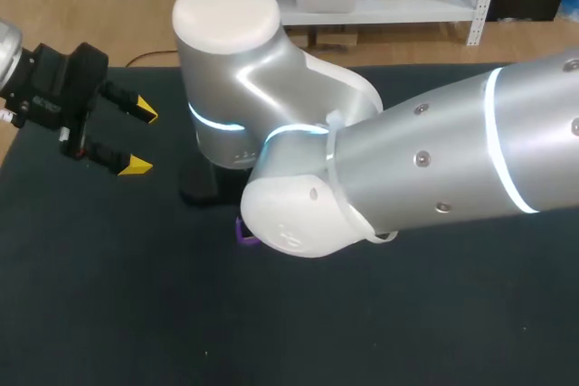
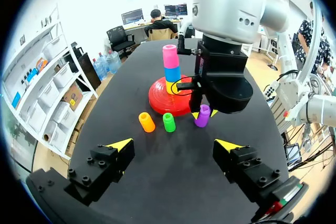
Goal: Pick up and stack the cylinders on the red base in this order: pink,purple,orange,green
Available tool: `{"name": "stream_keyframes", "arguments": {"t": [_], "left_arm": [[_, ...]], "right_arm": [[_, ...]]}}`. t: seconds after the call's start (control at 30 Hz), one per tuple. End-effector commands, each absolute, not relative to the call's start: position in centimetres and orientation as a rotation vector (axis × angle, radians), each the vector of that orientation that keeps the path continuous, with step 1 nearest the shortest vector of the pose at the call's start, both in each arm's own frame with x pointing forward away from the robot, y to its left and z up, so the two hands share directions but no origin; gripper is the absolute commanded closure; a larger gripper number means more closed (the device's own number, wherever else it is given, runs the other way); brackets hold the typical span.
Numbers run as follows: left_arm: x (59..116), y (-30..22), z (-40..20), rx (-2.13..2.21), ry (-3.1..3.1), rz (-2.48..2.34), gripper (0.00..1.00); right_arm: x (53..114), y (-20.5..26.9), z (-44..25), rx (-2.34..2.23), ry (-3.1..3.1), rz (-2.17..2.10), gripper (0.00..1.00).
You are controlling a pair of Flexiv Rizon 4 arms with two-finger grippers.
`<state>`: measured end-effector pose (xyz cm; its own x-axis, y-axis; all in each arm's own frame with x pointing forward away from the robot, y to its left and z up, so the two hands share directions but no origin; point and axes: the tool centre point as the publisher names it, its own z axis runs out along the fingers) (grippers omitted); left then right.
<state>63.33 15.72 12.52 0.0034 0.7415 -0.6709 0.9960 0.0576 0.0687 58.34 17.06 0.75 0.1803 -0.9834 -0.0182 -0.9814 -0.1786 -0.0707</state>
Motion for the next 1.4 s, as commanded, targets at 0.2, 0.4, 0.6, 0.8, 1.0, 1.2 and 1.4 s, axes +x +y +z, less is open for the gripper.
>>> {"name": "stream_keyframes", "arguments": {"t": [0.2,0.4,0.6,0.8,1.0,1.2,1.4], "left_arm": [[63.3,15.8,12.5,1.736,1.791,-0.598,0.00],[63.3,15.8,12.5,1.736,1.791,-0.598,0.00],[63.3,15.8,12.5,1.736,1.791,-0.598,0.00],[63.3,15.8,12.5,1.736,1.791,-0.598,0.00],[63.3,15.8,12.5,1.736,1.791,-0.598,0.00],[63.3,15.8,12.5,1.736,1.791,-0.598,0.00],[63.3,15.8,12.5,1.736,1.791,-0.598,0.00]], "right_arm": [[59.0,16.2,2.5,-2.323,1.967,-0.039,1.00],[60.2,15.0,7.0,-2.242,1.965,-0.012,1.00],[61.6,13.8,12.8,-2.181,1.978,-0.009,1.00],[63.2,12.6,17.3,-2.149,2.002,0.010,1.00],[64.9,11.2,19.7,-2.114,2.039,0.039,1.00],[66.6,9.8,19.2,-2.075,2.113,0.010,1.00],[66.4,8.9,18.7,-2.083,2.133,0.000,1.00]]}}
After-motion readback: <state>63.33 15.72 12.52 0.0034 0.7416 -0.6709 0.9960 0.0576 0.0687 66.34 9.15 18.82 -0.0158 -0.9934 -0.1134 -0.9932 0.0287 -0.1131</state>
